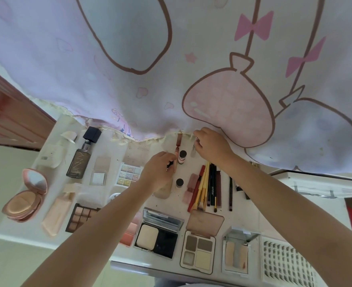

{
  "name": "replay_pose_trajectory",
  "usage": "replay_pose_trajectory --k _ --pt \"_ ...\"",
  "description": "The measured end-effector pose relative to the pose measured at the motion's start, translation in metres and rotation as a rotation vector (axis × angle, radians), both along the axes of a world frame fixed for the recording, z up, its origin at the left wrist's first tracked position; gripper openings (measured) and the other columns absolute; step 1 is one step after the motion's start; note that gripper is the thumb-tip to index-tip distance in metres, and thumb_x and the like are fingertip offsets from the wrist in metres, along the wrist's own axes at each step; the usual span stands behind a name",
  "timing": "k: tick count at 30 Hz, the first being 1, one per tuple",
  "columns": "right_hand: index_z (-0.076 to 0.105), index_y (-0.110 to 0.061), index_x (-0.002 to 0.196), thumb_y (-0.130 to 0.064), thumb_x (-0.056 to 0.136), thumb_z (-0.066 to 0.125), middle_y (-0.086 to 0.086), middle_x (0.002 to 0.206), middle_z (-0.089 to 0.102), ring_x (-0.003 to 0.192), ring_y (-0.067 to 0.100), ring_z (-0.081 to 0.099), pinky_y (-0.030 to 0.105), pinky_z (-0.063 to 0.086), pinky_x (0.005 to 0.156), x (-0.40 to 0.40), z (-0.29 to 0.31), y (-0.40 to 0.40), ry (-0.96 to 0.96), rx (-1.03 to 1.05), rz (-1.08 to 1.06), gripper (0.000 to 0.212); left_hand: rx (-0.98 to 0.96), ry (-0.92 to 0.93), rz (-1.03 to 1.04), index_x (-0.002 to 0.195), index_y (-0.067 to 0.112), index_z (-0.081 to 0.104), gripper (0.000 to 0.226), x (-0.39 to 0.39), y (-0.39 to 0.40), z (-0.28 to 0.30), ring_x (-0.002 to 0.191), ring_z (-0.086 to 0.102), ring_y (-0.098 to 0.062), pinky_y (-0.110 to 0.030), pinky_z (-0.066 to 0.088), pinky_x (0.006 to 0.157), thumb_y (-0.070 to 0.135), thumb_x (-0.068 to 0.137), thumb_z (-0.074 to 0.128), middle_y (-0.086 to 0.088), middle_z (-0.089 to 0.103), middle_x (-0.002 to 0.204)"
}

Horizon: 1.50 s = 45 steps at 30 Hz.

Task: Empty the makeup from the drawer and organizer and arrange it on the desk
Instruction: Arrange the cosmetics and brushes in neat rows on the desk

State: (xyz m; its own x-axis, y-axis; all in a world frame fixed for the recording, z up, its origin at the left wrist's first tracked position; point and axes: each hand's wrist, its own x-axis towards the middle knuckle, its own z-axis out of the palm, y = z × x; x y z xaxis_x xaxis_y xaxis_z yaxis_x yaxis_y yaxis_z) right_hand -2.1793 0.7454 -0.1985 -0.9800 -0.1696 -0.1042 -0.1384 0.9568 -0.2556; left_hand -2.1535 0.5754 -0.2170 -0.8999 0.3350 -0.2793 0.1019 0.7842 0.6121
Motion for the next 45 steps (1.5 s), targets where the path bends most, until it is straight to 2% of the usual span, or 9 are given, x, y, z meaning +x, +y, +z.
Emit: replay_pose_trajectory --k 6,11,16,18,21,33,40,43,45 --pt "0.054 -0.008 0.113 -0.019 0.091 0.042 0.009 0.105 0.058 0.095 0.026 0.055 0.03 0.043 0.068 0.003 -0.003 0.002 -0.029 0.032 0.029 0.028 -0.003 0.002 -0.009 0.12 0.007 0.057 0.031 0.003 0.0 -0.001 0.11 0.054 -0.025 -0.029 0.042 0.09 0.01 0.091 0.047 -0.01 0.058 0.119" --pt "0.051 -0.009 0.118 -0.022 0.088 0.047 0.008 0.108 0.056 0.099 0.027 0.054 0.029 0.04 0.069 0.004 -0.006 0.001 -0.079 0.043 0.026 0.033 0.001 0.006 0.0 0.12 0.007 0.058 0.03 0.005 -0.001 -0.001 0.108 0.055 -0.025 -0.03 0.043 0.09 0.011 0.092 0.047 -0.011 0.059 0.118" --pt "0.065 -0.005 0.082 -0.018 0.071 0.051 0.009 0.078 0.062 0.072 0.027 0.06 0.031 0.047 0.065 0.029 -0.004 0.013 0.409 0.001 0.145 0.022 -0.019 0.03 -0.037 0.119 0.006 0.058 0.03 0.01 -0.002 -0.002 0.111 0.052 -0.026 -0.03 0.04 0.091 0.011 0.092 0.046 -0.011 0.059 0.118" --pt "0.067 -0.011 0.074 -0.015 0.068 0.064 0.003 0.068 0.061 0.064 0.02 0.059 0.029 0.047 0.057 0.048 -0.018 0.017 0.33 0.042 0.396 0.008 -0.029 0.034 -0.053 0.121 0.006 0.057 0.031 0.014 -0.005 -0.004 0.113 0.051 -0.026 -0.029 0.039 0.092 0.011 0.092 0.045 -0.011 0.058 0.12" --pt "0.071 -0.02 0.072 -0.014 0.05 0.083 -0.005 0.065 0.063 0.061 0.016 0.059 0.025 0.045 0.05 0.067 -0.044 0.012 -0.008 0.162 0.705 0.026 -0.019 0.038 -0.04 0.12 0.005 0.057 0.031 0.02 -0.008 -0.006 0.112 0.051 -0.028 -0.028 0.038 0.09 0.01 0.091 0.047 -0.012 0.058 0.12" --pt "0.068 -0.032 0.061 -0.029 0.034 0.088 -0.01 0.063 0.058 0.06 0.01 0.057 0.015 0.038 0.051 0.065 -0.056 -0.01 -0.086 0.237 0.821 0.034 0.01 0.039 0.015 0.119 0.005 0.058 0.031 0.03 -0.022 -0.012 0.111 0.052 -0.024 -0.013 0.029 0.08 0.007 0.089 0.049 -0.011 0.058 0.119" --pt "0.069 -0.016 0.072 -0.013 0.05 0.082 0.003 0.072 0.063 0.061 0.019 0.058 0.025 0.049 0.05 0.066 -0.061 0.005 0.042 0.066 0.715 0.026 0.031 0.051 0.048 0.118 0.005 0.059 0.031 0.03 -0.022 -0.015 0.108 0.054 -0.024 -0.016 0.033 0.08 0.005 0.088 0.049 -0.012 0.059 0.117" --pt "0.066 -0.005 0.088 -0.007 0.072 0.068 0.009 0.09 0.062 0.082 0.022 0.06 0.033 0.053 0.073 0.065 -0.056 0.019 -0.004 -0.206 0.376 0.016 0.03 0.068 0.054 0.117 0.006 0.059 0.03 0.03 -0.021 -0.016 0.107 0.054 -0.024 -0.013 0.031 0.077 0.006 0.089 0.049 -0.012 0.059 0.116" --pt "0.062 0.0 0.091 -0.004 0.081 0.062 0.005 0.093 0.055 0.088 0.016 0.053 0.022 0.047 0.081 0.062 -0.047 0.021 -0.074 -0.424 0.071 0.012 0.02 0.077 0.048 0.118 0.007 0.058 0.03 0.029 -0.018 -0.017 0.109 0.053 -0.022 -0.014 0.032 0.079 0.008 0.09 0.048 -0.01 0.058 0.118"
